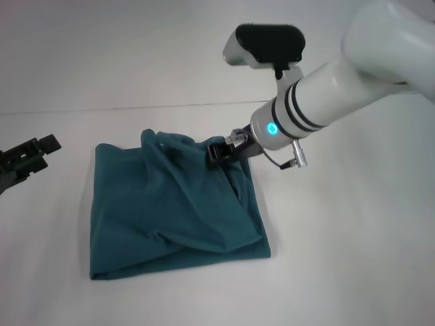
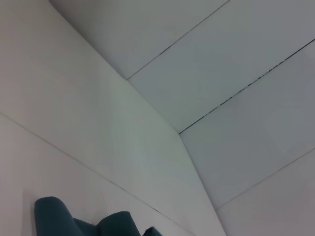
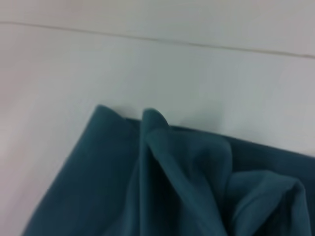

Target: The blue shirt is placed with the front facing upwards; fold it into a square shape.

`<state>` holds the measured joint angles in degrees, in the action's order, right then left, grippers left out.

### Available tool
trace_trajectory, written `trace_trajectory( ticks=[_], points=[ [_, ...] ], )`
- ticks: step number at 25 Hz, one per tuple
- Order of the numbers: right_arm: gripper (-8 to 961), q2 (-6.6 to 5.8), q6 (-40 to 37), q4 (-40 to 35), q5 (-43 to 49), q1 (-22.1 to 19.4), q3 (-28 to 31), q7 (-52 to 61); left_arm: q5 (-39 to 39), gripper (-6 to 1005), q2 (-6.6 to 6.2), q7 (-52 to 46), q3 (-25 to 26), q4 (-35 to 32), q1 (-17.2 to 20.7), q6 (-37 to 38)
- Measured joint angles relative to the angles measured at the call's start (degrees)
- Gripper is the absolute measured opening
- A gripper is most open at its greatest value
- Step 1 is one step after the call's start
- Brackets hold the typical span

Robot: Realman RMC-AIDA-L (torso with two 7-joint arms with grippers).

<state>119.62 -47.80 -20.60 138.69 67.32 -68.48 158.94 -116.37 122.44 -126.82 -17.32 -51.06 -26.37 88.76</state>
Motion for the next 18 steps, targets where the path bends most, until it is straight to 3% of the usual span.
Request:
trace_trajectory(
  ticks=[7,14,18],
  points=[
    [163,-0.27,-7.26,-11.33,-0.03,-4.84,0.57,2.26,0.00,751,0.00,0.00,0.31,0.00,0.32,0.01],
    [191,-1.09,-9.56,-12.02,0.32,-5.22,1.55,2.32,0.55,751,-0.05,0.00,0.16,0.00,0.34,0.01],
    [207,-0.88,-9.22,-11.93,0.35,-5.19,1.40,1.70,0.59,751,-0.13,0.00,0.17,0.17,0.29,-0.03]
  ],
)
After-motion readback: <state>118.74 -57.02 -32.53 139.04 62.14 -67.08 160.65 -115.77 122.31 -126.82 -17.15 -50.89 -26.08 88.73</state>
